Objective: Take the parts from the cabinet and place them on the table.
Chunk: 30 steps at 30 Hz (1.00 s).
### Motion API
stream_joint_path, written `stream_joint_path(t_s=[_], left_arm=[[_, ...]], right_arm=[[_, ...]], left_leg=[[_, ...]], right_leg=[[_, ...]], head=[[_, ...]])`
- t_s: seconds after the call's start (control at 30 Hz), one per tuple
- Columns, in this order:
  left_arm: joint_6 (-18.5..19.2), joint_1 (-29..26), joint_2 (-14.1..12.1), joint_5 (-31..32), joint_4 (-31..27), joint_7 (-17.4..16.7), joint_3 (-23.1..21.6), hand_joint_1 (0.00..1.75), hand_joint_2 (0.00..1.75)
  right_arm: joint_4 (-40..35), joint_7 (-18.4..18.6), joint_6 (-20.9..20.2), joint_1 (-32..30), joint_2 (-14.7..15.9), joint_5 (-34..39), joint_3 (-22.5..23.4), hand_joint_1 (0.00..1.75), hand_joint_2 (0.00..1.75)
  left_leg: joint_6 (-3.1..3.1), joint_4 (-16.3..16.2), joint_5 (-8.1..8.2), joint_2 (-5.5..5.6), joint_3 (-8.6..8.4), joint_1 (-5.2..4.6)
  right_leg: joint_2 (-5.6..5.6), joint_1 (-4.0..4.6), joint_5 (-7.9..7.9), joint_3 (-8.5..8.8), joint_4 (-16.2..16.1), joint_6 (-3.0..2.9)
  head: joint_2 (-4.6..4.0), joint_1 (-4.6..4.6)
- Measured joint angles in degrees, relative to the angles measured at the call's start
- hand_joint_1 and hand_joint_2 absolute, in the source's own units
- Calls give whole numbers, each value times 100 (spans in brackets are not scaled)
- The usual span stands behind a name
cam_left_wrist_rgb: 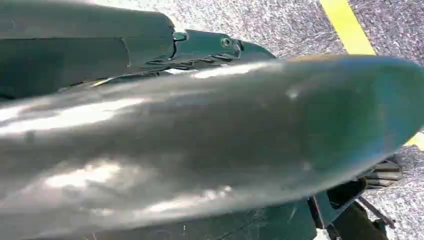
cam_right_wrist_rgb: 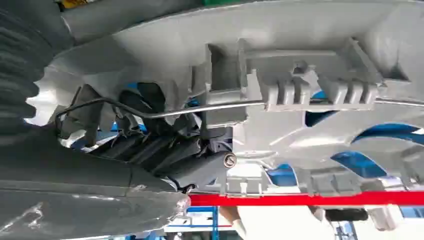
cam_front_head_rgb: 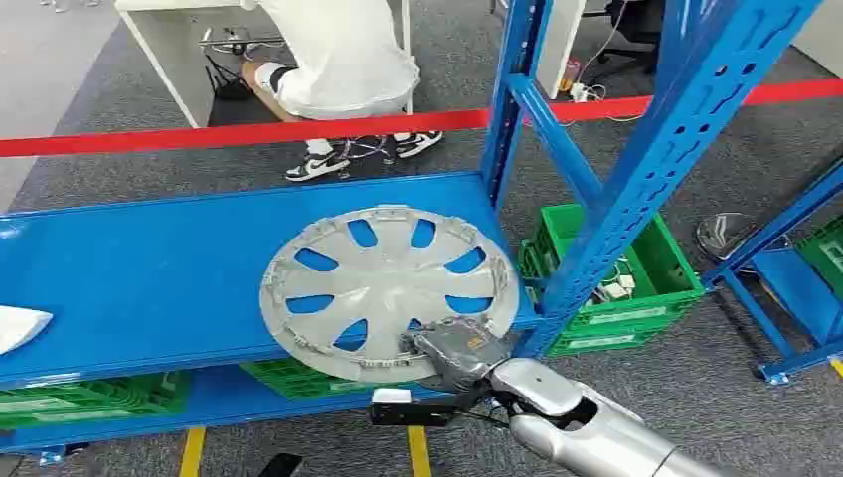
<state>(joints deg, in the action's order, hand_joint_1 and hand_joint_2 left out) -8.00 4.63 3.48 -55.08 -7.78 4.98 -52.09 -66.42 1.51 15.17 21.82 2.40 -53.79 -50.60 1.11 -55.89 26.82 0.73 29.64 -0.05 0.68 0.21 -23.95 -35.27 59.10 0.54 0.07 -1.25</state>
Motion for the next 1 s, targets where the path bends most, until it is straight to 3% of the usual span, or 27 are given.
stream_joint_path(t_s=[0.1, 0.27, 0.6, 0.8, 1.0], left_arm=[[0, 0, 4, -11, 0, 0, -2, 0, 0], [-11, 0, 13, -11, 0, 22, -28, 0, 0], [-11, 0, 13, -35, 0, 114, -94, 0, 0], [-81, 0, 15, -66, 0, 162, -140, 0, 0], [-431, 0, 15, 186, 0, 464, -289, 0, 0]], right_arm=[[-66, -258, 210, -82, -2, 223, 81, 175, 175], [-593, -1393, 975, -451, -2, 960, 324, 175, 175], [-1880, -2373, 877, -939, 11, 2116, 743, 175, 175], [-2621, -2557, 605, -1131, 39, 2875, 1049, 175, 175], [-3373, -2590, 65, -1292, 63, 4269, 1662, 175, 175]], left_leg=[[0, 0, 0, 0, 0, 0], [0, 0, 1, 0, 0, 0], [0, 0, 2, 0, 1, 0], [0, 0, 2, 1, 3, 0], [0, 0, 2, 1, 4, -1]], right_leg=[[-1, 0, 0, 0, 0, 0], [1, 0, -1, -2, 0, 0], [0, 0, -2, -3, 0, -2], [-3, 0, -2, -4, 0, -1], [-4, 0, -2, -4, -1, -1]], head=[[-2, 0], [0, 0], [-2, -2], [-2, -4], [-2, 0]])
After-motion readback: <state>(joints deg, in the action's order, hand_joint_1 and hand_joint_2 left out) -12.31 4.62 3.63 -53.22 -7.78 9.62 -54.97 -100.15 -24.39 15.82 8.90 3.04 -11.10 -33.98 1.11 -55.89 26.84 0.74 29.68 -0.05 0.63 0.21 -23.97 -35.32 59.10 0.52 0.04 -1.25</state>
